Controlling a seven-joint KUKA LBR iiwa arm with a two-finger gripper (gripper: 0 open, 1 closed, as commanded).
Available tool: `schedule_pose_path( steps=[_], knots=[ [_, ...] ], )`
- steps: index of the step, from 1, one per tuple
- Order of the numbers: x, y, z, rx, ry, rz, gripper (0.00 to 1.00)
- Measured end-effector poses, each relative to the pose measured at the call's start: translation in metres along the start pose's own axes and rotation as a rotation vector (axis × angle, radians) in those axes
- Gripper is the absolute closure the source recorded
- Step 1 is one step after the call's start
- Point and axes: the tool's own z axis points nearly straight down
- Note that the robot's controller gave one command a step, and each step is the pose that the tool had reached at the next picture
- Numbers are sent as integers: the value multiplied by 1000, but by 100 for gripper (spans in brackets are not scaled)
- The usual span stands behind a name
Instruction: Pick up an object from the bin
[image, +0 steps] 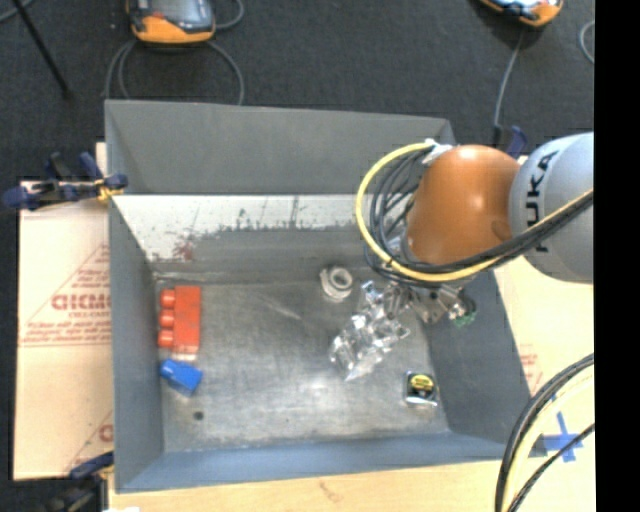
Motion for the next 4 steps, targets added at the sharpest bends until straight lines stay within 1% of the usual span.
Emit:
schedule_pose_path(
  steps=[1,2,3,4],
  knots=[
    [-11,-28,-100,1,-3,179,100],
    [-10,-25,-1,-7,11,60,100],
    [-9,-23,-27,-3,2,80,100],
    [-15,-23,-67,-1,0,100,100]
  ],
)
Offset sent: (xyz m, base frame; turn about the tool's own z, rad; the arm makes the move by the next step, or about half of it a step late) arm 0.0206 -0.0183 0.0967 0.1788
